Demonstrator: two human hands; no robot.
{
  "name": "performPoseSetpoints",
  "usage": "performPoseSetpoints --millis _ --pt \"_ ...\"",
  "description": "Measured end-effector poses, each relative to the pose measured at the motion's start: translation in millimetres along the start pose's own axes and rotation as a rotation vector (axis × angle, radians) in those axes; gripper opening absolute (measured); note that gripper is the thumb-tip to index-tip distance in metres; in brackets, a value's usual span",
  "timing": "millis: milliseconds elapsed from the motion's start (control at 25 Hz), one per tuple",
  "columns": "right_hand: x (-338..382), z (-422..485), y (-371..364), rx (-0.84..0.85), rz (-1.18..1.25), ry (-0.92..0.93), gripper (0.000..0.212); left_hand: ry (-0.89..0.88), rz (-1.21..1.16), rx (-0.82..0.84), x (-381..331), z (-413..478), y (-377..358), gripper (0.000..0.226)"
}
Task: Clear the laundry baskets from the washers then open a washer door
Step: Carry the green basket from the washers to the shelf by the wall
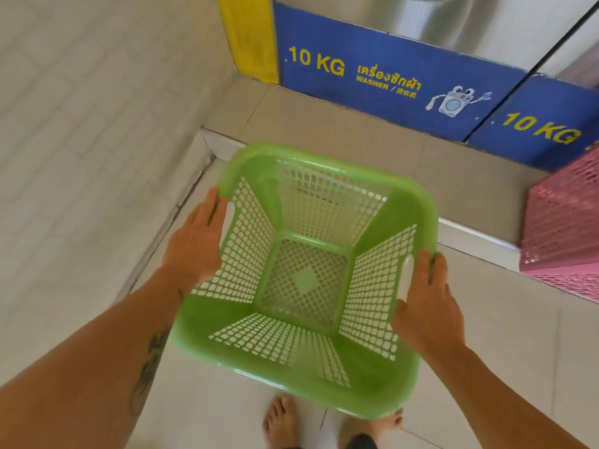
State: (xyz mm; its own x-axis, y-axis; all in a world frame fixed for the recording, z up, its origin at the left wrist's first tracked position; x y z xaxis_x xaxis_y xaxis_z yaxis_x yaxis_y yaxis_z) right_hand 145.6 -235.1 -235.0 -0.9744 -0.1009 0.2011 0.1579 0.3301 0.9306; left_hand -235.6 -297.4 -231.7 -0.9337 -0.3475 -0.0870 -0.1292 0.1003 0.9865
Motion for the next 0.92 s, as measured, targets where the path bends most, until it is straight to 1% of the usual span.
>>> performPoseSetpoints --millis 120,200,240,320,400,520,640,720,800,920 --pt "-8 -13 5 0.105 0.061 -0.022 0.09 0.001 -0.038 0.067 0 -3 20 0.087" --pt "-10 -24 21 0.175 0.118 -0.041 0.083 0.033 -0.134 0.07 -8 -10 49 0.074" --pt "-8 -32 38 0.183 0.144 -0.048 0.08 0.036 -0.189 0.057 -17 -16 70 0.067" --pt "-4 -48 77 0.163 0.184 -0.042 0.074 -0.005 -0.286 0.025 -48 -29 115 0.059" --pt "-3 -64 128 0.13 0.212 -0.03 0.069 -0.084 -0.351 -0.013 -87 -42 167 0.053" --pt "-21 -94 215 0.054 0.241 -0.029 0.057 -0.176 -0.431 -0.033 -150 -60 238 0.046" --pt "-63 -119 302 -0.059 0.251 -0.041 0.044 -0.254 -0.531 -0.091 -218 -69 298 0.038" --pt "-100 -131 349 -0.113 0.228 -0.058 0.039 -0.3 -0.536 -0.143 -265 -73 329 0.034" --pt "-145 -141 393 -0.157 0.221 -0.092 0.038 -0.313 -0.551 -0.143 -316 -75 351 0.032" --pt "-221 -156 450 -0.202 0.235 -0.139 0.044 -0.329 -0.64 -0.143 -406 -80 382 0.027"
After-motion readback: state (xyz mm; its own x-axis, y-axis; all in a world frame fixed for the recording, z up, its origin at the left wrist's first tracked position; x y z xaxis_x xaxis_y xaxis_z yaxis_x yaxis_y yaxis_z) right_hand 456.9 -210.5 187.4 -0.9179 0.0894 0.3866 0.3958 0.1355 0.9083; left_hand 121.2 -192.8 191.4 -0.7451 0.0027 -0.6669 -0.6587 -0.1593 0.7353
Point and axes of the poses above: each hand's wrist, its own z-axis towards the middle knuckle, its own y-axis out of the back of the hand, x = y × z, the point moved 10 cm from there along z, towards the middle knuckle, and after that the axes turned 5 degrees about -x, right-handed, at the moved point
